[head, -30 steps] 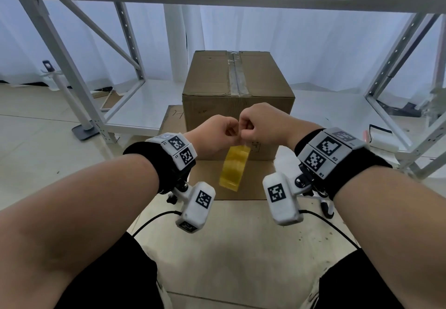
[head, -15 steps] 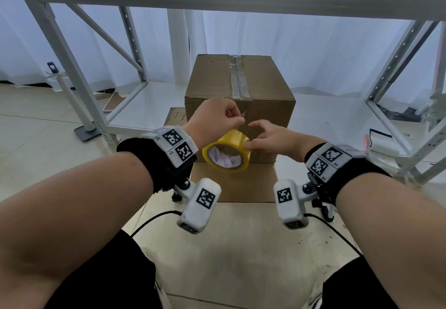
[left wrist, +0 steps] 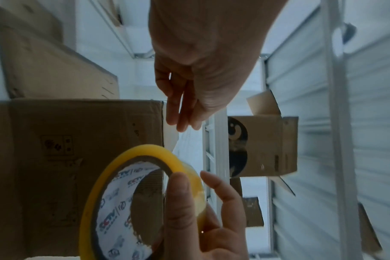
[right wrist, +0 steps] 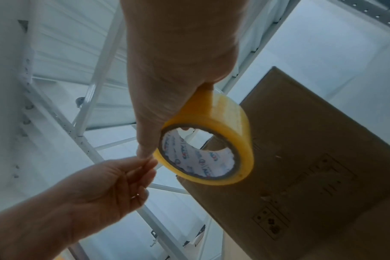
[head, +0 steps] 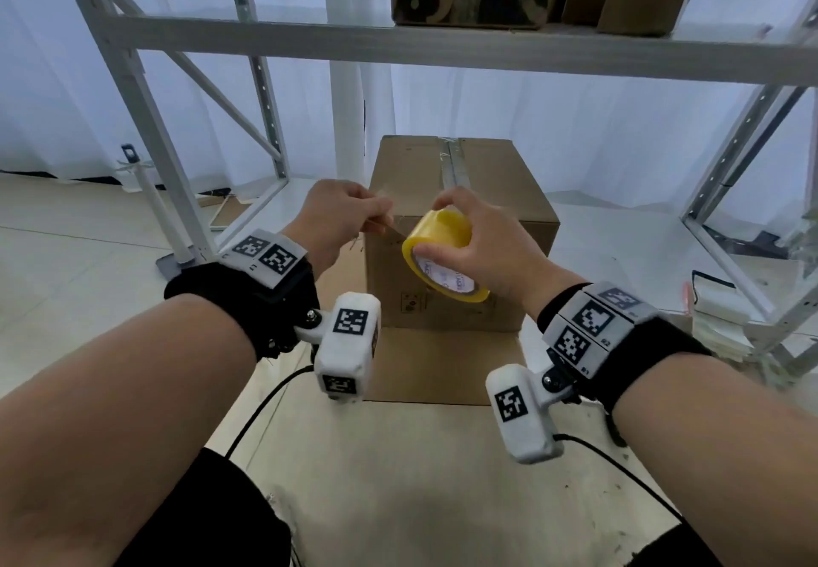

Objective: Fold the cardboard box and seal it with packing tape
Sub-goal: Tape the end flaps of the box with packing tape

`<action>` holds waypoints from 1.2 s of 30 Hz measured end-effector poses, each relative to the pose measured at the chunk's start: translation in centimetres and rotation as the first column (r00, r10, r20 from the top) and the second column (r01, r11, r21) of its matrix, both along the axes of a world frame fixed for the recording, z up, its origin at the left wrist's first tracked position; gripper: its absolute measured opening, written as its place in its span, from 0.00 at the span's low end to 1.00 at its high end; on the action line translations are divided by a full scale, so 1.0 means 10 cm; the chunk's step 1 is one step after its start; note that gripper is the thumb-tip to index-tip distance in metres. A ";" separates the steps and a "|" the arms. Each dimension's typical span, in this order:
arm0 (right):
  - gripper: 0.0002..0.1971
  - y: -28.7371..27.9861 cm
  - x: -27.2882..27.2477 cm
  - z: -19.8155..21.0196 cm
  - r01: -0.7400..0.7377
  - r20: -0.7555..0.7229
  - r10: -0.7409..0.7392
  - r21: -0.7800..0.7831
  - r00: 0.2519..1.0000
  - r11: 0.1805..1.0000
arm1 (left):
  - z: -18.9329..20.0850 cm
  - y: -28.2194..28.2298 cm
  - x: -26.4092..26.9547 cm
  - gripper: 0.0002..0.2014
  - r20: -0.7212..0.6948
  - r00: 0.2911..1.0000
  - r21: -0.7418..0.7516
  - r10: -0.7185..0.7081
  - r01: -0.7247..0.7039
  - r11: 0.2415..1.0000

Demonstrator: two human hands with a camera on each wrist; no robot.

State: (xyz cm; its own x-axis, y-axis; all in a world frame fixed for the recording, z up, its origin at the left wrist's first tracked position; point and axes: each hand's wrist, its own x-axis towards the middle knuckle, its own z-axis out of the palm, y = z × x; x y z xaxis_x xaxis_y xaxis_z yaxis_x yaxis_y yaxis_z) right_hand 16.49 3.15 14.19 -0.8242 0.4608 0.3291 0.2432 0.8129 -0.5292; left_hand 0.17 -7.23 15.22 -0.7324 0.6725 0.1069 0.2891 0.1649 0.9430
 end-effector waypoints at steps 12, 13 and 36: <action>0.24 -0.01 -0.37 0.25 -0.043 0.276 0.011 0.111 0.961 0.993 | -0.15 -0.15 -0.31 0.08 0.116 0.985 0.019 0.125 -0.128 0.992; 0.24 -0.01 -0.38 0.24 -0.047 0.239 0.031 0.062 0.971 0.997 | -0.16 -0.17 -0.34 0.07 0.120 0.982 0.019 0.143 -0.146 0.989; 0.19 0.02 -0.59 0.26 0.007 0.347 -0.075 0.194 0.935 0.981 | -0.24 -0.09 -0.42 0.08 0.086 0.978 0.051 0.188 -0.193 0.980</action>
State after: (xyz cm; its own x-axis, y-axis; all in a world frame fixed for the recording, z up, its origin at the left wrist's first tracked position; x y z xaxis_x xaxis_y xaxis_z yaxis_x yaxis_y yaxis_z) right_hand 10.55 3.36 16.81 -0.8842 0.4552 0.1051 0.4210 0.8739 -0.2430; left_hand -4.00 -8.11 12.80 -0.8541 0.5142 0.0776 0.1805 0.1531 0.9716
